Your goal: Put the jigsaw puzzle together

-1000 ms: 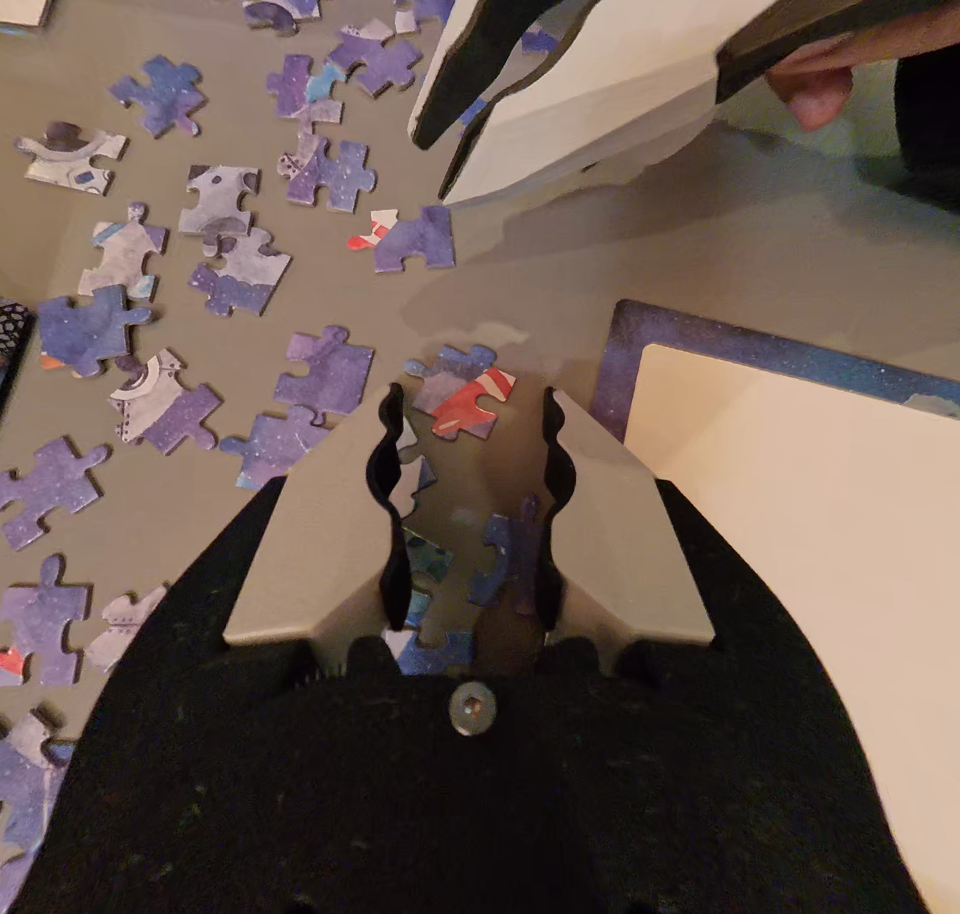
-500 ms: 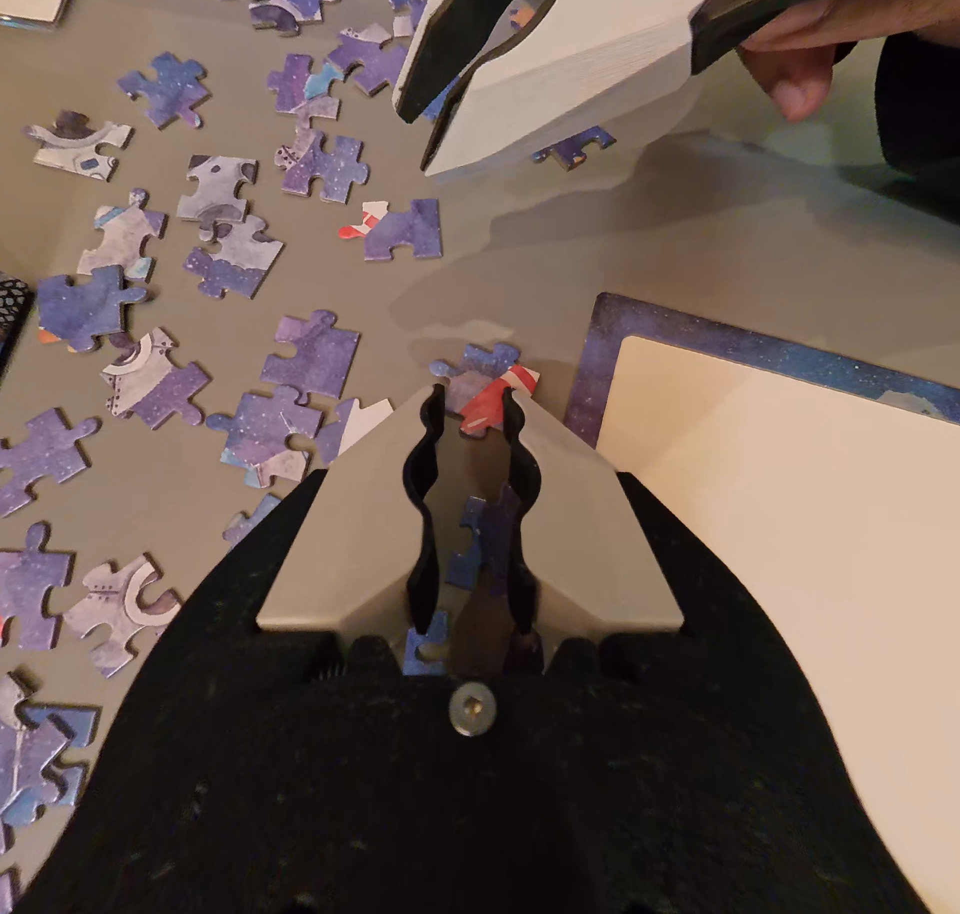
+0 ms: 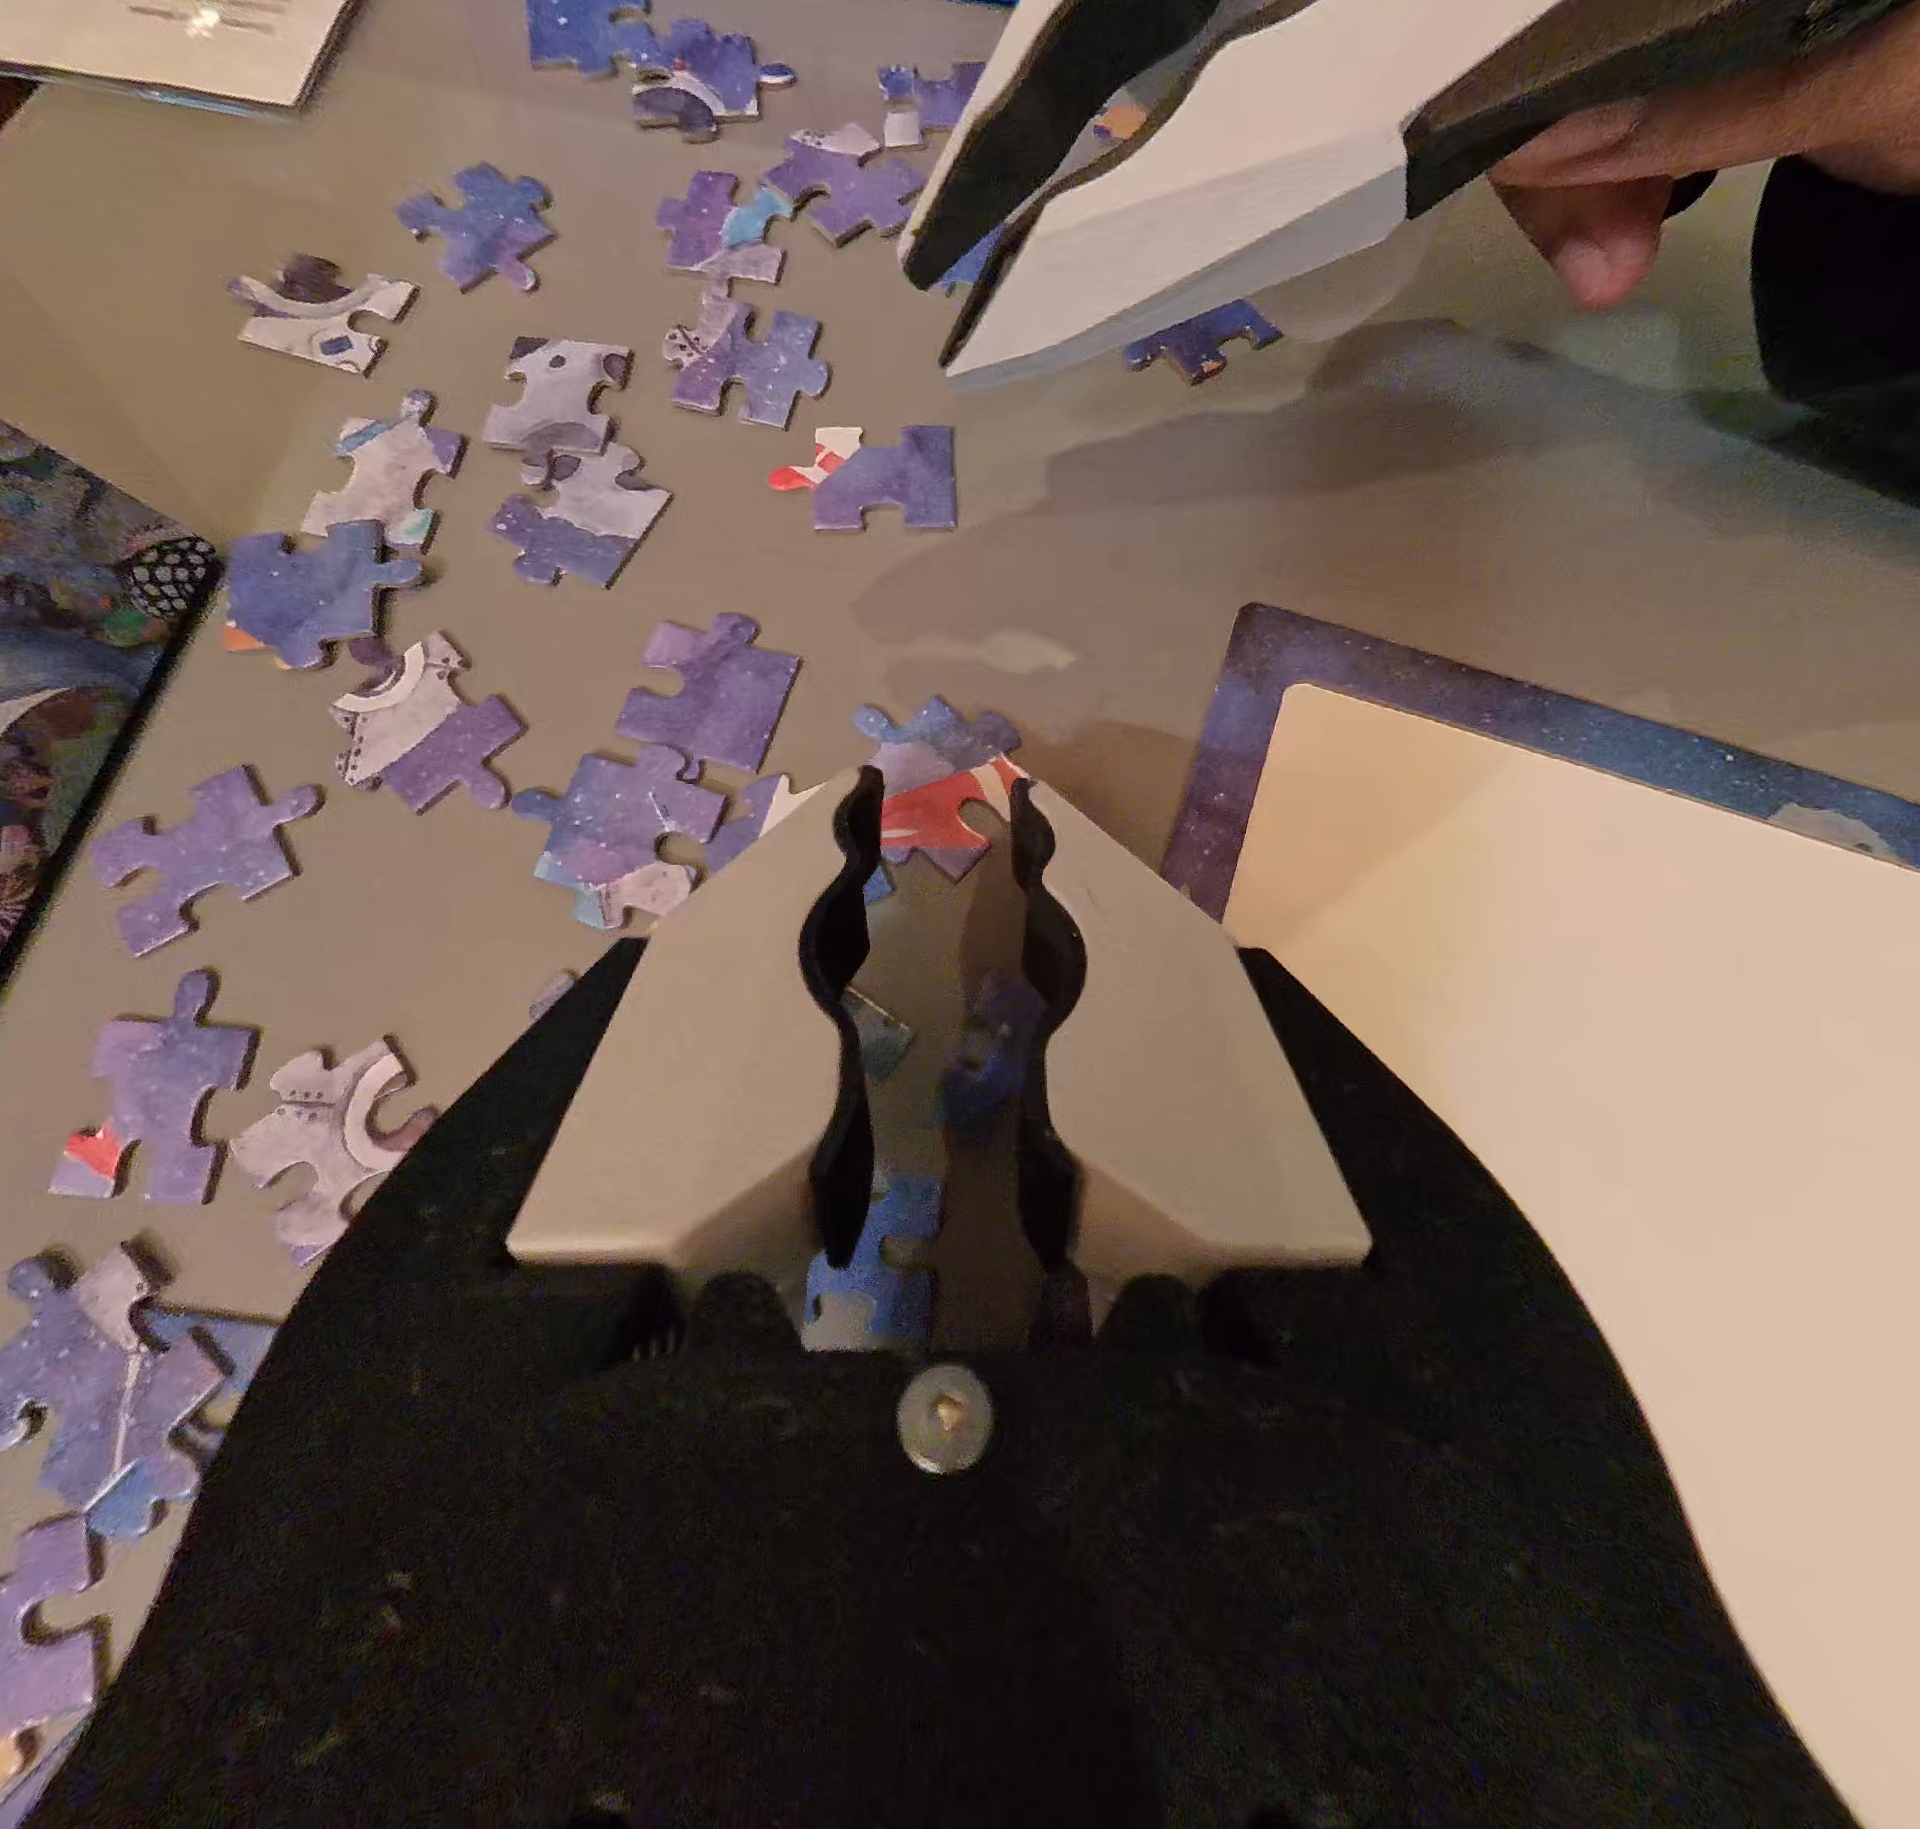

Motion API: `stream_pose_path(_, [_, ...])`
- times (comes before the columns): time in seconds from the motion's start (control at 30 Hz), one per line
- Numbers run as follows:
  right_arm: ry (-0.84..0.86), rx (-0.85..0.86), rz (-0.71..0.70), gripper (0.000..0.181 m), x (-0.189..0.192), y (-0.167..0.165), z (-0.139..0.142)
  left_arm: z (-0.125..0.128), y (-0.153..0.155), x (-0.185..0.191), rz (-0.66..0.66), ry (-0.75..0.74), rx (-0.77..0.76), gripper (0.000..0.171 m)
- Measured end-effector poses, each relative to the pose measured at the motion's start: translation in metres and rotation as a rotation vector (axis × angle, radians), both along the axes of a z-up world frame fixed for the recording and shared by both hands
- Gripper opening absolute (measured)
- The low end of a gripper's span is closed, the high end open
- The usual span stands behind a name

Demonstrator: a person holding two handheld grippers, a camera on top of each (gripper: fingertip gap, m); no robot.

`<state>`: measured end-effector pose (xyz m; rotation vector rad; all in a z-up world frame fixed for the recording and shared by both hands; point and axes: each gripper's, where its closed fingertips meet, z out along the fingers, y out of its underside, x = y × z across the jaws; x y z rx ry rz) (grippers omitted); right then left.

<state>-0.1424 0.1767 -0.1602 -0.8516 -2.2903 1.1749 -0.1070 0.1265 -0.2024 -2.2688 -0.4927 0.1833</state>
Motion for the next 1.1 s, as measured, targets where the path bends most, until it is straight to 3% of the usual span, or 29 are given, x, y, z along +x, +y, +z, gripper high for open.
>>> stream_pose_path(0.23, [0.004, 0.005, 0.001, 0.013, 0.000, 0.000, 0.001, -0.005, -0.001, 0.001, -0.059, -0.018, -0.013, 0.043])
stream_pose_path(0.37, [0.068, 0.005, -0.052, 0.006, -0.008, 0.012, 0.011, -0.013, 0.002, -0.006, -0.020, -0.030, -0.049, 0.046])
stream_pose_path(0.6, [0.064, -0.172, -0.114, 0.009, -0.014, 0.033, 0.035, -0.008, -0.006, 0.012, -0.046, -0.087, -0.116, 0.047])
stream_pose_path(0.77, [0.069, -0.108, -0.087, 0.009, -0.011, 0.023, 0.027, 0.013, -0.028, 0.000, 0.036, -0.041, -0.025, 0.046])
stream_pose_path(0.97, [0.048, -0.058, -0.040, 0.012, -0.006, 0.009, 0.015, 0.013, -0.057, -0.011, 0.143, -0.008, -0.022, 0.043])
stream_pose_path(1.1, [-0.003, -0.065, 0.008, 0.019, 0.000, -0.003, 0.005, 0.026, -0.087, -0.020, 0.252, 0.067, 0.001, 0.042])
